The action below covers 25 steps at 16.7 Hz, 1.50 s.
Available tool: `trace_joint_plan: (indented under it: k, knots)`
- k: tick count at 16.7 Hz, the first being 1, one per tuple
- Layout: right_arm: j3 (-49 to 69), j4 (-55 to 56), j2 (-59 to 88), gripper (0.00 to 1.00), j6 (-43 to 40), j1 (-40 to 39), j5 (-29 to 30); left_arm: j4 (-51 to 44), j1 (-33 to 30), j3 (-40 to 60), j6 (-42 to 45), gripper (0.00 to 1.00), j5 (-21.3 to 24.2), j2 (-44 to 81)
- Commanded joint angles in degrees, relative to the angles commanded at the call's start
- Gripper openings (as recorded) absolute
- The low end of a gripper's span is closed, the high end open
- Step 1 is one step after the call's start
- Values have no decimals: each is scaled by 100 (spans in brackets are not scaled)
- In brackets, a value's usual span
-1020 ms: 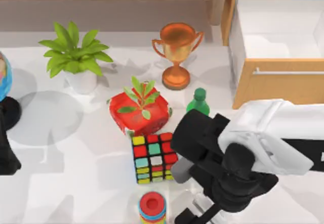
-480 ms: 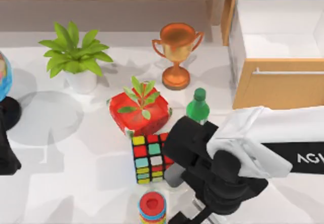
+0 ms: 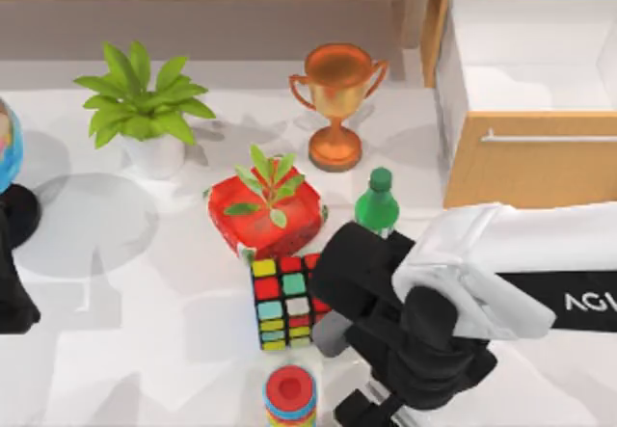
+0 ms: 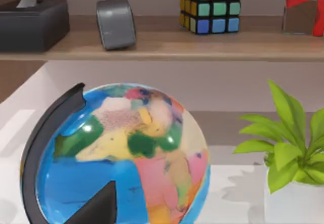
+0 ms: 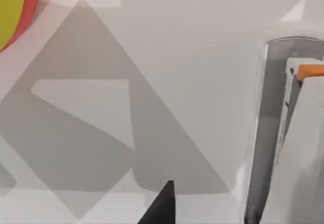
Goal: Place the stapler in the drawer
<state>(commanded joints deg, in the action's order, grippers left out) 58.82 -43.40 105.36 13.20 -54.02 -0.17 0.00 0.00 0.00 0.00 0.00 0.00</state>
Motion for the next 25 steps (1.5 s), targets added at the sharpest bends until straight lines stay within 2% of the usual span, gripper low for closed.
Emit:
trace_joint_plan:
  k: [6,7,16,25]
  knots:
    - [0,0,0,2,0,0,0,0,0,0,0,100,0,0]
    - [0,0,0,0,0,0,0,0,0,0,0,100,0,0]
    - [-9,-11,-9,0,3,20,1,0,0,0,0,100,0,0]
    - [142,-504,-283,0,-50,330,102,0,0,0,0,100,0,0]
